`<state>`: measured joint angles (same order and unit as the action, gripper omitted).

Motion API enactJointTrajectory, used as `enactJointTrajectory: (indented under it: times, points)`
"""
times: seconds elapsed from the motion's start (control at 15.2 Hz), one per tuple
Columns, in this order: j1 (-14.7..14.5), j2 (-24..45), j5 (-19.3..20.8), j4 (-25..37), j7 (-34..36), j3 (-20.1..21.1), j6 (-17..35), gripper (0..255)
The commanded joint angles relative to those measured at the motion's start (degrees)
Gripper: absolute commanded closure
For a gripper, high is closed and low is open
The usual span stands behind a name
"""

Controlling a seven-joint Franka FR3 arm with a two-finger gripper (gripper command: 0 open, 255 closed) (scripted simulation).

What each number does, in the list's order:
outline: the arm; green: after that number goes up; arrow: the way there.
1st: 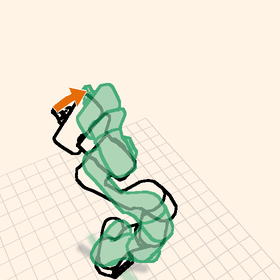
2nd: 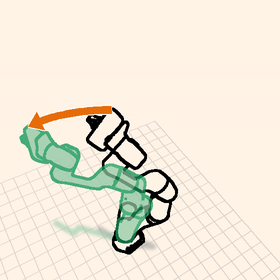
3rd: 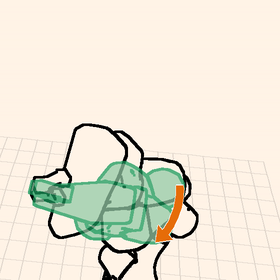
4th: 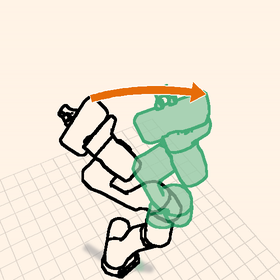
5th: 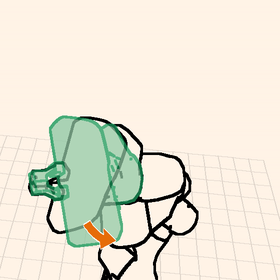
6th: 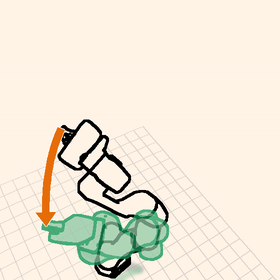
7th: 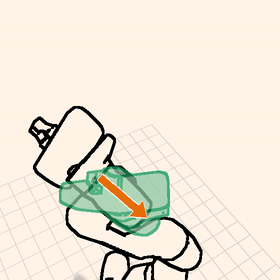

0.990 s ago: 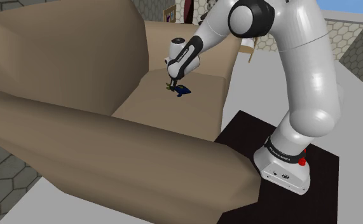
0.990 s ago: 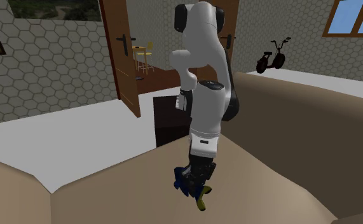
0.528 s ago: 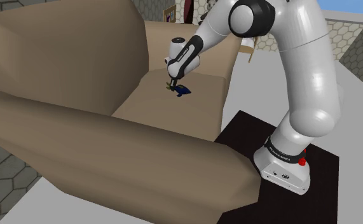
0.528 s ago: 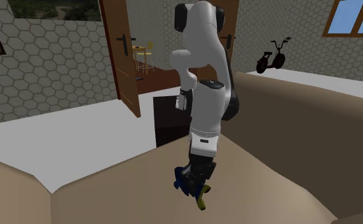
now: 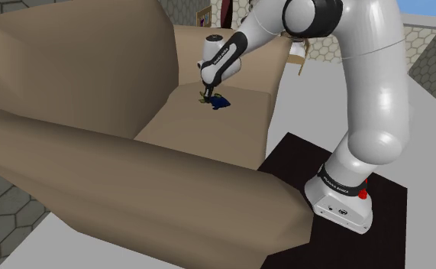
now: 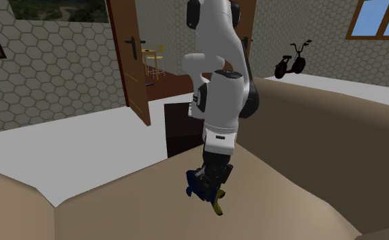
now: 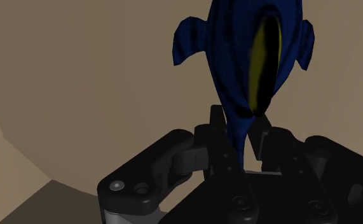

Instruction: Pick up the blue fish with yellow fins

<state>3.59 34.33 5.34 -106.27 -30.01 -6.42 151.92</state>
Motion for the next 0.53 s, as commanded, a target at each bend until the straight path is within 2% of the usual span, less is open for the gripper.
enactJointTrajectory:
  times: [0.0,0.46]
  points:
    - [0.0,-1.3,0.0,-0.3,-0.1,0.0,-1.0,255]
    - [-0.1,-4.2,0.0,-0.4,-0.4,0.0,-3.7,255]
